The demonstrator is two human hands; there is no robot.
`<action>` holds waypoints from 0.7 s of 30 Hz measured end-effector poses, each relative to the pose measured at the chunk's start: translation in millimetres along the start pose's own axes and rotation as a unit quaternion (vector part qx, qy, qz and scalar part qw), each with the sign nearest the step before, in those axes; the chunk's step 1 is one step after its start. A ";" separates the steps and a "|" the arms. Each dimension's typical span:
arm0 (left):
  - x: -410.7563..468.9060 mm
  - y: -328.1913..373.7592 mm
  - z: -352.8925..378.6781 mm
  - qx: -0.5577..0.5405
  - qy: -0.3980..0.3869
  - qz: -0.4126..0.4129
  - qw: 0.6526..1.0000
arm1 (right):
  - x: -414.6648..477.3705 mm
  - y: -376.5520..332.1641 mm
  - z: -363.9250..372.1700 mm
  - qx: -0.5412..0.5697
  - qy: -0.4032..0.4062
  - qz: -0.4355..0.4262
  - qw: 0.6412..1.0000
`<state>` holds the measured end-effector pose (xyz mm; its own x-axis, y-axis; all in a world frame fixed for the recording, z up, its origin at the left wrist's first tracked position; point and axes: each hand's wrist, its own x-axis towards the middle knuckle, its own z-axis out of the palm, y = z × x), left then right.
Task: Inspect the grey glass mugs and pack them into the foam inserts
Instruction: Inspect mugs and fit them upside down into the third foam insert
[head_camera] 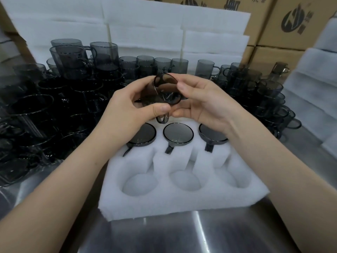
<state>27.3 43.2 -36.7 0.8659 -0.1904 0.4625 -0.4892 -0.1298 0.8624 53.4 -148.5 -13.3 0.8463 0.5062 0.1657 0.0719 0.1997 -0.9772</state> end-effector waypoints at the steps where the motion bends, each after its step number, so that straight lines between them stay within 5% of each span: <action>1: 0.1 -0.1 -0.4 -0.008 0.004 -0.007 1.000 | -0.5 -0.2 -0.8 0.012 -0.017 0.005 1.000; 21: -5.1 5.7 5.1 0.142 0.027 0.022 0.989 | -1.5 1.6 17.2 -0.215 0.104 -0.055 0.970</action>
<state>19.5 38.5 -35.1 0.8436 -0.1503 0.5155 -0.5295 -0.3919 0.7523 43.1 -134.5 -12.9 0.9058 0.3128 0.2859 0.3437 -0.1474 -0.9274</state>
